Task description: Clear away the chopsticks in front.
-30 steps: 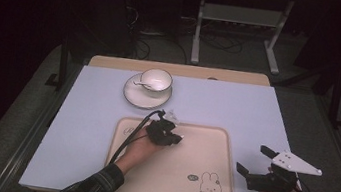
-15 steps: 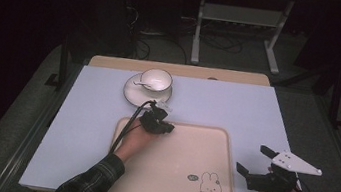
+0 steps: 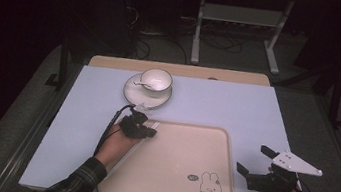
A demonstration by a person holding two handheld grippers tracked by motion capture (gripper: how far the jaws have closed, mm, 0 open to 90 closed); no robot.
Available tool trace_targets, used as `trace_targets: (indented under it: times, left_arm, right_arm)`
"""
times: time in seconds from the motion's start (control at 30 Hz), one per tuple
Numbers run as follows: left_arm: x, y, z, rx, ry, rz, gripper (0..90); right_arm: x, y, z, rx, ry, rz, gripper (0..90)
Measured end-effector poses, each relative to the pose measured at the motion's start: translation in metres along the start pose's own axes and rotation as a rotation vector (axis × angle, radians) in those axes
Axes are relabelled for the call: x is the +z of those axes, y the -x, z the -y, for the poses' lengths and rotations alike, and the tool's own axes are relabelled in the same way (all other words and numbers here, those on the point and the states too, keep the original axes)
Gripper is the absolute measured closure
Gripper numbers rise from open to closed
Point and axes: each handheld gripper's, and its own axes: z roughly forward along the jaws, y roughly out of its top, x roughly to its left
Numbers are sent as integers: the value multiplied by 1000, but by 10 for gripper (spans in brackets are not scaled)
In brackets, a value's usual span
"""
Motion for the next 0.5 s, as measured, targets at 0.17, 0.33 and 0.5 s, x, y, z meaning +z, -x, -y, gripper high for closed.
trace_targets:
  times: [0.17,0.33,0.5]
  left_arm:
    - [-15,-5,17,-37,4,-2,895]
    - [-27,-9,30,-63,5,-10,895]
    - [-37,-12,41,-81,4,-19,895]
  right_arm:
    - [0,-1,0,2,0,-1,0]
    - [0,-1,0,-1,3,-2,0]
    - [0,-1,0,-1,2,-3,0]
